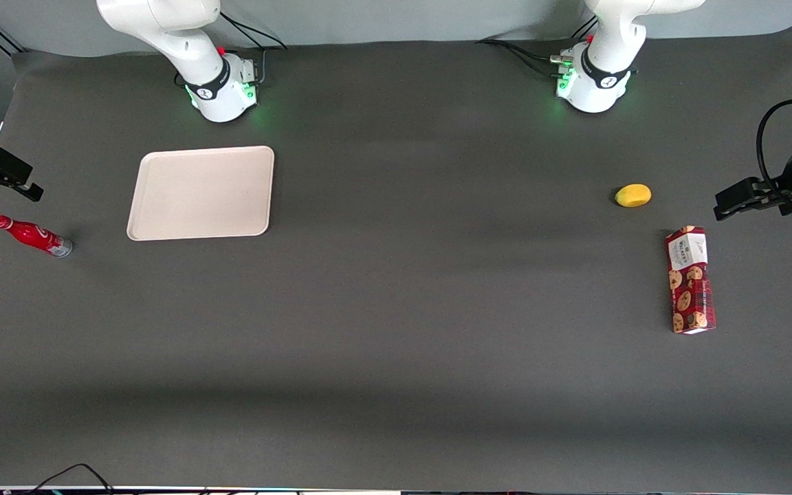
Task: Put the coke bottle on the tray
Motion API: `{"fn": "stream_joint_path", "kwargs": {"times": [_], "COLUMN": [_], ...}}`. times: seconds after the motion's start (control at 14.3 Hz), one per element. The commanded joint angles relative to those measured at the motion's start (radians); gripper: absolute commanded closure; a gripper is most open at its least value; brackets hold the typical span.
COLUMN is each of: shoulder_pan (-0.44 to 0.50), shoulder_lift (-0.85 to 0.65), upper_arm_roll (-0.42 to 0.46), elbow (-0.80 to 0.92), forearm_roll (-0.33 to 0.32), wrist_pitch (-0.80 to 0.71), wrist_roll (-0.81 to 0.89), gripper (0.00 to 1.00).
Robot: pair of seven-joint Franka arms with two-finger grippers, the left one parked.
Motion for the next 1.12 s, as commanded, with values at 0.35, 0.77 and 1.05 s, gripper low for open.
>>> {"fn": "stream_joint_path", "kwargs": {"times": [0.35,0.77,1.05], "shoulder_pan": [-0.005,-0.013,-0.016], "shoulder_lift": [0.033,-0.001,0.016], "upper_arm_roll": [-0.350,-0.538,-0.621], "elbow": [-0.061,-0.388,-0.497], "forearm_roll": [-0.060,-0.107,-0.093], "wrist_pitch": [-0.003,0.382,0.554], "wrist_roll": [-0.295,-0.428,-0.512], "gripper": [0.00,0.00,0.00]}}
